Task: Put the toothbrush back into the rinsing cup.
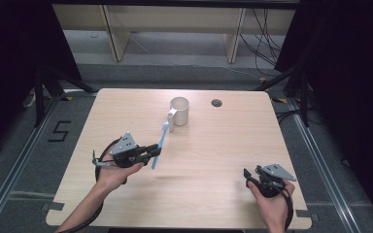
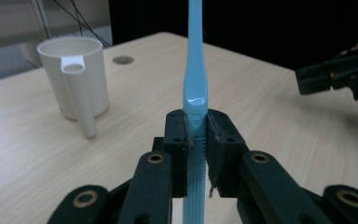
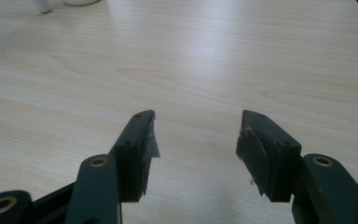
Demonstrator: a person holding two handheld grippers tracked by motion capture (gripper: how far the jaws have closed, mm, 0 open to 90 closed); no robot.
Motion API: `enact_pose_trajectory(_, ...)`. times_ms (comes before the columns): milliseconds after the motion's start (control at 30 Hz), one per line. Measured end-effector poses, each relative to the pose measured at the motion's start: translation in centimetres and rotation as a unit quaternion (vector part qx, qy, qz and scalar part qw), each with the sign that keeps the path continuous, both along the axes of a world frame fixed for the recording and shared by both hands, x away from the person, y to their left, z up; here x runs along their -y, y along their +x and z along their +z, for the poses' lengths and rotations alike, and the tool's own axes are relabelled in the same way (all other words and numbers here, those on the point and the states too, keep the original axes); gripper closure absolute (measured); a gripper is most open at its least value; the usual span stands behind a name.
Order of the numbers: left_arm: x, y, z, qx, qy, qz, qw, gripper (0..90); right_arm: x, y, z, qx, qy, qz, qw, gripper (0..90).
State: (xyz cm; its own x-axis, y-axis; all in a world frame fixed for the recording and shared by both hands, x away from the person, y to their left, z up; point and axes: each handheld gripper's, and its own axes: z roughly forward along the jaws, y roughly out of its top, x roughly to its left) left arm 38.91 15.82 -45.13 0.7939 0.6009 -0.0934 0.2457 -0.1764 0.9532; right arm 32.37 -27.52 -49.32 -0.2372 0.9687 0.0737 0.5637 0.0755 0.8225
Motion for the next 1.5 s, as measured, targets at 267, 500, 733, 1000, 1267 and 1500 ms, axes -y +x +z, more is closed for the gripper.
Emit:
enact_pose_trajectory(267,-0.1,0.4,-0.2,0.023,-0.033,0.013,0.9991,78.4,0.2,0.1,-0.3,0.019,-0.021,0.006,0.9996,46.9)
enact_pose_trajectory(500,0.0,0.7,0.4,0.054,-0.044,0.016,0.9974,78.4,0.2,0.0,-0.4,0.020,-0.019,0.011,0.9996,47.0)
enact_pose_trajectory(733,0.4,0.8,0.9,0.072,-0.043,0.009,0.9964,78.4,0.1,0.0,-0.4,0.030,-0.028,0.009,0.9991,47.0)
enact_pose_trajectory(1000,0.5,1.3,1.2,0.077,-0.064,0.010,0.9949,78.4,-0.1,-0.1,-0.5,0.032,-0.031,0.013,0.9989,47.0)
enact_pose_trajectory(1267,0.4,1.8,1.8,0.085,-0.067,0.012,0.9940,78.4,-0.2,0.0,-0.5,0.025,-0.021,0.016,0.9993,47.0)
enact_pose_trajectory(1500,0.3,2.5,2.3,0.087,-0.077,0.014,0.9931,78.4,-0.1,-0.1,-0.5,0.036,-0.034,0.014,0.9987,46.9)
